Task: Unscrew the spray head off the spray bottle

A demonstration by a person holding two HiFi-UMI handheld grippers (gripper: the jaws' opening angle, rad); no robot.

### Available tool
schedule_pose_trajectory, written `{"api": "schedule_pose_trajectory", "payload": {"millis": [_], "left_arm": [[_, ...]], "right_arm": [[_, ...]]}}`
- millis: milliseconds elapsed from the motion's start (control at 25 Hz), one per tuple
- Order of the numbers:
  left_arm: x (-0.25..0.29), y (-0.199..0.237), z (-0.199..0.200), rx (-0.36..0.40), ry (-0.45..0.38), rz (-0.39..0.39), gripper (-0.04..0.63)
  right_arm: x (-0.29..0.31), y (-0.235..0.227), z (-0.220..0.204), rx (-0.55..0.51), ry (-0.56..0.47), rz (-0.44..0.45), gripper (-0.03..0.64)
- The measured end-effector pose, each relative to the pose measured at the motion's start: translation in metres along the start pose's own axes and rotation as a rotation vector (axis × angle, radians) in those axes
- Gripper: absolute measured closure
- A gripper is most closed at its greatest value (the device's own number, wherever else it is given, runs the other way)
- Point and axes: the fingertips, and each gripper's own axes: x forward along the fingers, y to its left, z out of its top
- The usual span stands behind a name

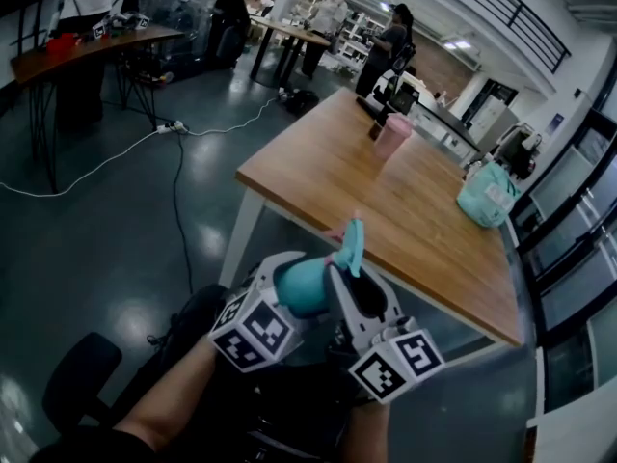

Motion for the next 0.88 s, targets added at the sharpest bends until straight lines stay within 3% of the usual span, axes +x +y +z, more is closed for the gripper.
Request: {"api": "schedule_pose_trajectory", "payload": {"millis": [360, 640, 760, 880], "left_arm": [[-0.006, -0.015, 0.009, 0.009, -0.039, -0.1, 0.166], [-0.006, -0.026, 0.01, 0.019, -0.041, -0.15, 0.166], [-0.004, -0.027, 0.007, 0.025, -0.031, -0.144, 0.166], [-0.002, -0.022, 0.005, 0.007, -0.032, -0.116, 0.166]], "right_arm": [[-0.016, 0.007, 0.004, -0.043, -0.056, 0.318, 0.479], [-0.028, 0.002, 0.001, 0.027, -0.12, 0.603, 0.479], [-0.029, -0.001, -0.002, 0.038, -0.109, 0.623, 0.479], [-0.025, -0.003, -0.001, 0.03, -0.123, 0.534, 0.476]]}}
